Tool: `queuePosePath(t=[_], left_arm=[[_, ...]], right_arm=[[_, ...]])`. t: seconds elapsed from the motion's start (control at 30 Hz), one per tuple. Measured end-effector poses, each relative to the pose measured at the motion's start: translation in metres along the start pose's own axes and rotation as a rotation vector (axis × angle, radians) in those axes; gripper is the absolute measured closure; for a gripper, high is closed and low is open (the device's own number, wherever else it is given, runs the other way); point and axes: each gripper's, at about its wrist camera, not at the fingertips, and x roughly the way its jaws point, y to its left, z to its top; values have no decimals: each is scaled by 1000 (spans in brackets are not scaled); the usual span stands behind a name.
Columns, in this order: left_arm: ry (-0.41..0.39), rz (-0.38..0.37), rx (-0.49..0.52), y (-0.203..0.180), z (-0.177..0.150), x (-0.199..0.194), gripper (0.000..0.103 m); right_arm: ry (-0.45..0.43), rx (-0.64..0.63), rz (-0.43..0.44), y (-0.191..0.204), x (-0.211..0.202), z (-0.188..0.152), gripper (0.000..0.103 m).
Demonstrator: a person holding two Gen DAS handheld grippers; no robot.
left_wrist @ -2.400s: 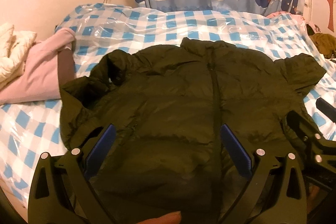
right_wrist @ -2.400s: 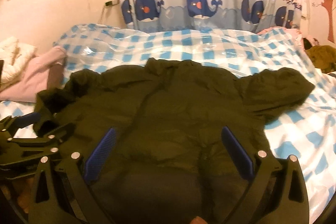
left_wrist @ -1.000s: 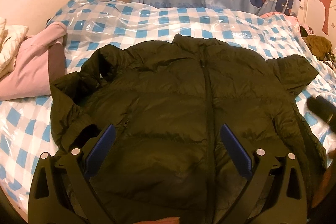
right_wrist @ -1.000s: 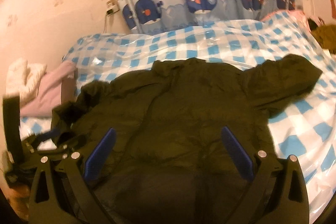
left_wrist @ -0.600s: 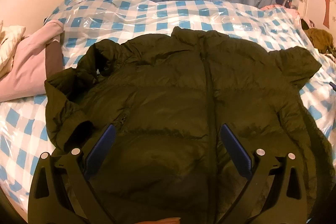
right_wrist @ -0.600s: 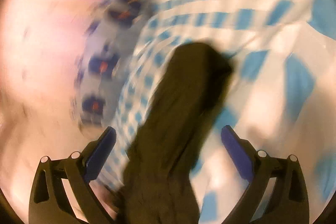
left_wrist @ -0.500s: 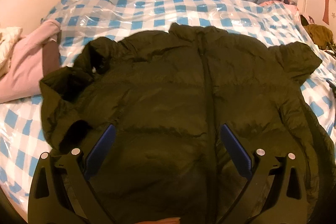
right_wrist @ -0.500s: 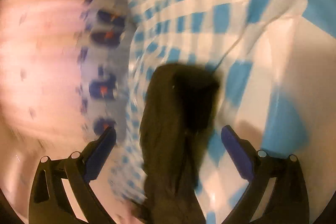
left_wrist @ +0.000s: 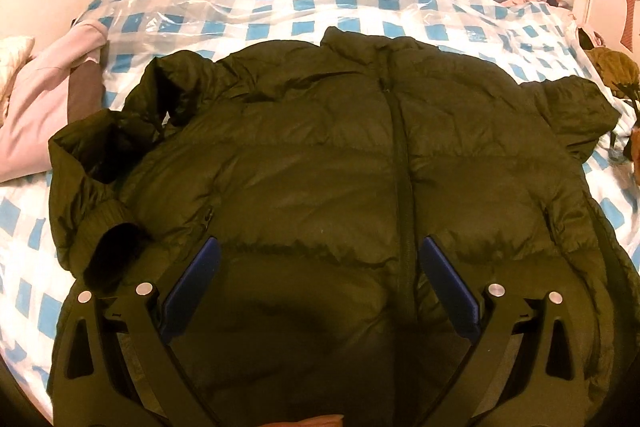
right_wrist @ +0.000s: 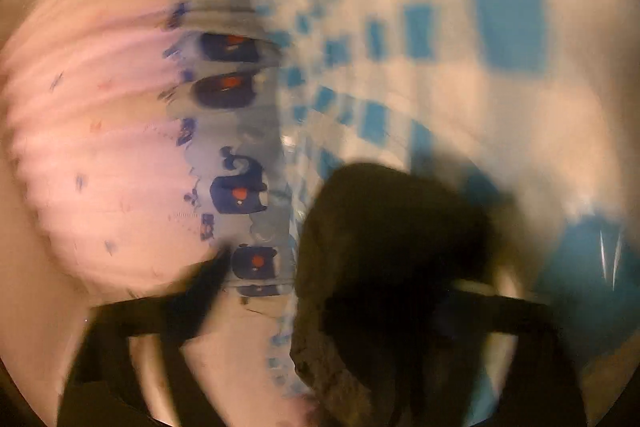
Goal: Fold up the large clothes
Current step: 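Grasp the jacket's sleeve cuff with the right gripper and lift it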
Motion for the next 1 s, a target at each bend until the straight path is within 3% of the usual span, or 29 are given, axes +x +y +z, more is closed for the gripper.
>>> queuePosePath(t=[0.03,0.1,0.17,0.2,0.27,0.3,0.33,0.37,0.4,0.43,0.5,0.6,0.73,0.83,1.0], left_arm=[[-3,-1,3,-1,0,-1,7],[-7,-3,10,-2,0,-2,7],[-12,-9,12,-3,1,-5,7],[-15,-14,12,-3,1,-7,7],[-24,-16,13,-3,2,-10,7],[-25,-16,12,-3,2,-11,7],[-22,-22,11,-2,2,-11,7],[-18,-27,11,-2,2,-11,7],[-13,-28,11,-3,1,-10,7],[-11,-29,11,-2,2,-9,7],[-10,-28,14,-3,2,-9,7],[-9,-22,20,-3,1,-8,7],[-13,-13,31,-5,1,-7,7],[-23,6,44,-7,0,-7,7],[-26,14,51,-9,2,-6,7]], right_arm=[[-2,-66,4,18,-1,1,79],[-42,-236,28,59,-13,-4,86],[-72,-401,69,101,-27,-15,89],[-96,-476,130,122,-41,-26,89],[-116,-531,179,135,-59,-39,89],[-116,-513,167,129,-67,-40,89],[-109,-463,141,117,-71,-39,76],[-99,-380,102,96,-74,-34,37],[-99,-249,26,63,-79,-28,18],[-117,-159,-23,39,-84,-24,12],[-142,-2,-27,-6,-96,-15,13],[-127,78,35,-33,-101,-2,13],[-143,47,-22,-22,-88,16,13],[-169,41,-130,-21,-85,41,13],[-344,-135,-267,9,-117,70,13]])
